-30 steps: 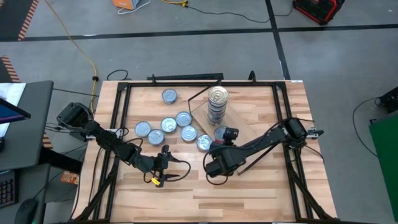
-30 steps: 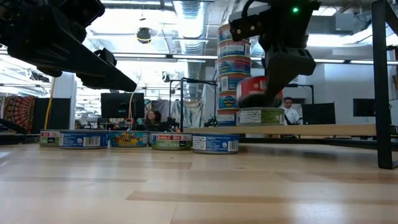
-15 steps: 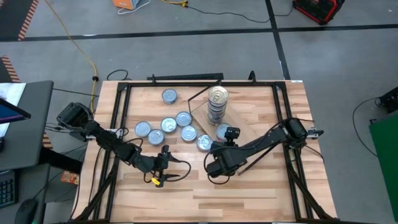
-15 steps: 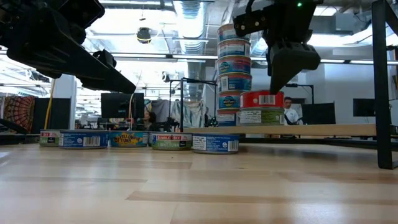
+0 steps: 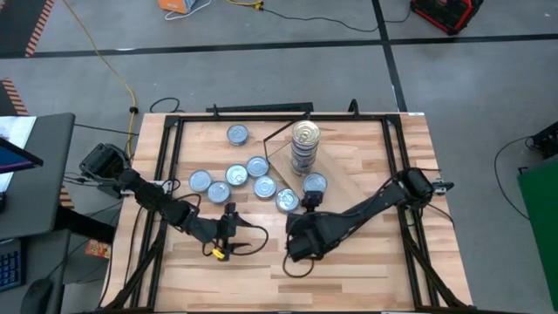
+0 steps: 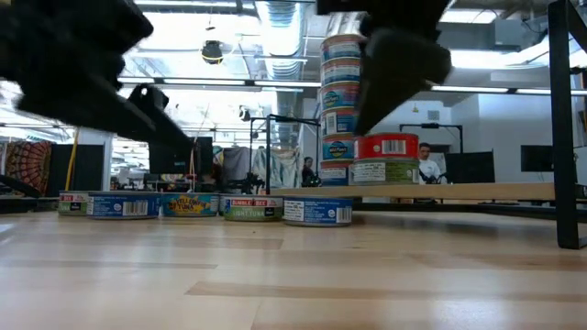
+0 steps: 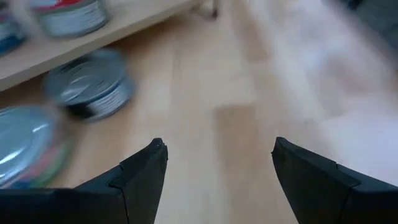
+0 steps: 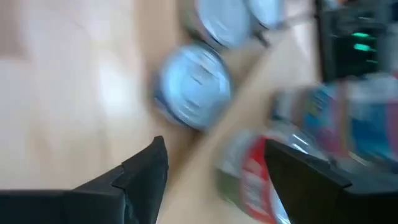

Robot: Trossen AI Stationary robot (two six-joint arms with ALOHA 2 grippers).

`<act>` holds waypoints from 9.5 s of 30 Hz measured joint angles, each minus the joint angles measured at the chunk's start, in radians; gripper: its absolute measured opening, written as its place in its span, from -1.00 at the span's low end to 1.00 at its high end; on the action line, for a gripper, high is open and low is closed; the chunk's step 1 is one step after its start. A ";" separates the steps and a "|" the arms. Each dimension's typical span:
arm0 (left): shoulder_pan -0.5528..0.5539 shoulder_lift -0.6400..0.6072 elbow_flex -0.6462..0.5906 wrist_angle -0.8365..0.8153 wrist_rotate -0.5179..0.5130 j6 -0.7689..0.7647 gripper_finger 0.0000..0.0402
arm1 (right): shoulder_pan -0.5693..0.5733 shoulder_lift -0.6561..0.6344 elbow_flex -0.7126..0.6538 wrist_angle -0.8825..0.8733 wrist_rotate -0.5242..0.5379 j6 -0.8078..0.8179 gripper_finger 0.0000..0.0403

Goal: Stack canned seafood by type on shelf
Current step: Stack the blue tuna can on top of the red tuna can on the shelf

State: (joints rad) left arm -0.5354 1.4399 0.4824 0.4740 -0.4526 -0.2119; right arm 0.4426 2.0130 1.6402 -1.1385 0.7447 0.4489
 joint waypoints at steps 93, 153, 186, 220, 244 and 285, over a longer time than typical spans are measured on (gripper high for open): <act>0.019 -0.249 -0.308 0.502 0.021 -0.036 0.12 | -0.203 0.159 -0.016 0.278 -0.037 -0.609 0.50; 0.041 0.119 -0.063 0.250 0.157 -0.087 0.11 | 0.026 0.141 -0.111 0.567 -0.190 0.224 0.06; -0.010 -0.020 -0.064 0.038 0.084 -0.055 0.11 | -0.023 0.136 -0.149 0.919 -0.168 -0.557 0.02; -0.065 -0.179 -0.064 -0.172 0.031 -0.111 0.11 | -0.047 0.193 -0.123 0.930 -0.243 -1.015 -0.01; -0.075 -0.182 -0.064 -0.148 0.018 -0.195 0.11 | -0.020 0.248 -0.121 0.909 -0.238 -0.846 -0.86; -0.219 -0.071 0.021 -0.232 -0.172 -0.371 0.36 | 0.057 0.101 -0.070 0.933 -0.022 0.045 0.59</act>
State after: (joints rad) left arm -0.7543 1.3689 0.5038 0.2417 -0.6242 -0.5829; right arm 0.5000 2.1139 1.5703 -0.2058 0.7224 0.4936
